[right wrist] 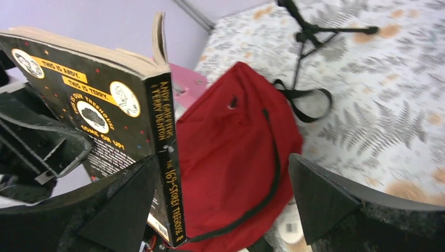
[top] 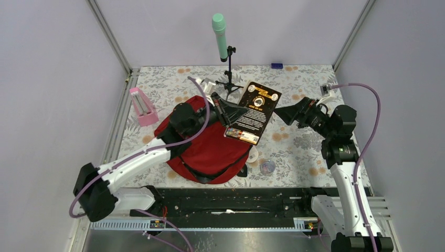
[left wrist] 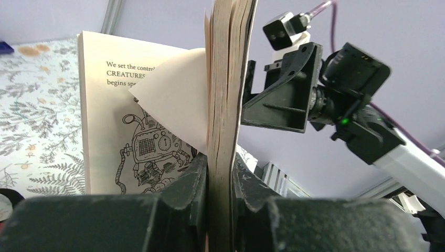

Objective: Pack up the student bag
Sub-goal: Pick up the book from the center of the board.

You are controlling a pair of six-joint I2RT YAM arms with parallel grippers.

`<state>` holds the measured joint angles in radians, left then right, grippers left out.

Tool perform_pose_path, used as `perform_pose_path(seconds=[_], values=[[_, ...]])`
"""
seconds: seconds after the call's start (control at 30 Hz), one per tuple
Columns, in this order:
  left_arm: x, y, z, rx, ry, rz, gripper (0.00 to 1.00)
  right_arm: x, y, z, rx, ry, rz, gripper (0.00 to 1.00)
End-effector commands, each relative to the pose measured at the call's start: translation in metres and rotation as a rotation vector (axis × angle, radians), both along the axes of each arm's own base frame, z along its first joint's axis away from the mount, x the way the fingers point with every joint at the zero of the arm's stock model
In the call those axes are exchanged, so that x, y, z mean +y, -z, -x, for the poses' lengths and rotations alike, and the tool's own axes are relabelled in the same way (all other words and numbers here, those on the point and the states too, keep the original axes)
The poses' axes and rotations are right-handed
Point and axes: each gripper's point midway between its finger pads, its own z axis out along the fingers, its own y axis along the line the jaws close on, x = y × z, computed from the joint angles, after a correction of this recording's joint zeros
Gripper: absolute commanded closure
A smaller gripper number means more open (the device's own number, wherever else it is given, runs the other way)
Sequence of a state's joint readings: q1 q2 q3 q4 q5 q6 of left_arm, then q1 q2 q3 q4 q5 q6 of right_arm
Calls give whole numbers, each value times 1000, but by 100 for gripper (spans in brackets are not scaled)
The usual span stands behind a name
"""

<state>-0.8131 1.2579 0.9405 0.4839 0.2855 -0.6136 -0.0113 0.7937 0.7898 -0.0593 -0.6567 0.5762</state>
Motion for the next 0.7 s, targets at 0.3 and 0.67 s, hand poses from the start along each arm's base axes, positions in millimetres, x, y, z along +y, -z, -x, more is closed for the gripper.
perform_pose_path(seconds=[0.3, 0.67], values=[[48, -67, 37, -139, -13, 205, 100, 87, -59, 49, -243, -445, -139, 0], [48, -82, 49, -182, 43, 266, 100, 110, -68, 62, -262, -553, -190, 7]])
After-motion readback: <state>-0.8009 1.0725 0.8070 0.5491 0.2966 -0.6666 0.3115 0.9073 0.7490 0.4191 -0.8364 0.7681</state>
